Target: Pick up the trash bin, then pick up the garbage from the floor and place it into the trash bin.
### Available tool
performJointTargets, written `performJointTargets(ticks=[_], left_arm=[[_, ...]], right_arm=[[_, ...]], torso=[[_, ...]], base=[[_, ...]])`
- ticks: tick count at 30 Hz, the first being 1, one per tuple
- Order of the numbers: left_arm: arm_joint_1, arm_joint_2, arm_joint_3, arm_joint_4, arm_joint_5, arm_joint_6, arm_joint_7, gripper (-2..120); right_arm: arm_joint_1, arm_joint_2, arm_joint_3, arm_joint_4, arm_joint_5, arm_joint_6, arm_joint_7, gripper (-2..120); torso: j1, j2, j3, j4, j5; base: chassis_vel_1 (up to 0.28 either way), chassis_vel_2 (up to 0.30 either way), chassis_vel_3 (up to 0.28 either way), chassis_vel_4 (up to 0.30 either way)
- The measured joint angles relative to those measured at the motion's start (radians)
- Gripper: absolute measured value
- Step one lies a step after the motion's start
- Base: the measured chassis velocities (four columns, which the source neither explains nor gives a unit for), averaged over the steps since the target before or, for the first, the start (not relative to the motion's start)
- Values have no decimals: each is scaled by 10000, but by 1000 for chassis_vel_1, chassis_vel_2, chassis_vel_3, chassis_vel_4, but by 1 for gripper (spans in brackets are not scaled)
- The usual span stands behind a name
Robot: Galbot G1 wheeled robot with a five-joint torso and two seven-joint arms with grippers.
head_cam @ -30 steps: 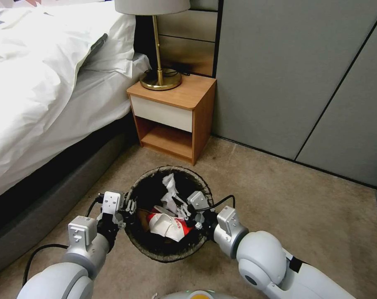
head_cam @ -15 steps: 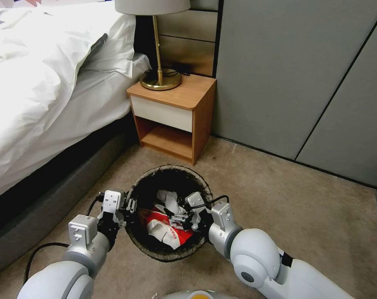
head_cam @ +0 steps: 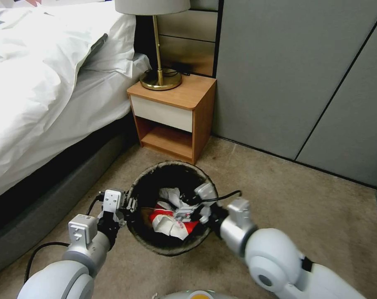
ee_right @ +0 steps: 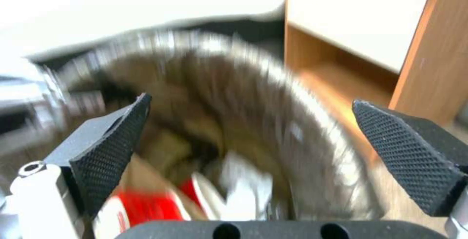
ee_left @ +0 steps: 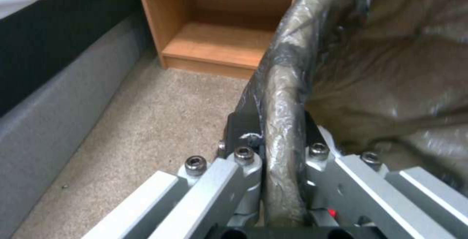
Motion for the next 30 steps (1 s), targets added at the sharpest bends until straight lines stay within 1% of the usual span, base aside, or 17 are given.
performJointTargets(ticks=[2,5,15,18,19,21,22,24,25,27,28,30], left_arm=[[-5,-18,13,-5,34,-7,2,1],[6,-39,45,-9,93,-8,7,1],[106,-79,20,-111,186,-14,76,1],[143,-80,-35,-165,184,-13,77,1],[143,-80,-35,-165,184,-13,77,1],[181,-97,-46,-193,148,4,77,1],[181,-97,-46,-193,148,4,77,1],[217,-105,-32,-194,128,27,76,1],[217,-105,-32,-194,128,27,76,1],[241,-147,1,-195,102,59,76,1],[241,-147,1,-195,102,59,76,1],[278,-192,25,-196,98,67,76,1]], right_arm=[[-166,-18,263,290,-20,422,-23,100],[-335,-17,451,512,-42,656,-21,100],[-993,-34,924,1276,-52,1130,87,100],[-1607,29,1742,1524,-413,1418,28,100],[-1607,29,1742,1524,-413,1418,28,100],[-2422,164,2716,1546,-1149,1882,-70,100],[-2422,164,2716,1546,-1149,1882,-70,100],[-3362,524,3690,1547,-2089,2361,-118,100],[-3362,524,3690,1547,-2089,2361,-118,100],[-4319,1162,4442,1525,-3164,2854,-128,100],[-4319,1162,4442,1525,-3164,2854,-128,100],[-5057,1830,4869,1371,-3986,3474,-30,100]], torso=[[0,1,0,-1,-1],[0,0,0,-1,-1],[0,0,0,0,-1],[1,0,0,1,0],[1,0,0,1,0],[0,0,0,-2,1],[0,0,0,-2,1],[0,0,0,-2,-1],[0,0,0,-2,-1],[0,1,0,-3,-1],[0,1,0,-3,-1],[0,1,0,-3,0]], base=[[0,0,0,0],[0,0,0,0],[0,0,0,0],[0,0,0,0],[0,0,0,0],[0,0,0,0],[0,0,0,0],[0,0,0,0],[0,0,0,0],[0,0,0,0],[0,0,0,0],[0,0,0,0]])
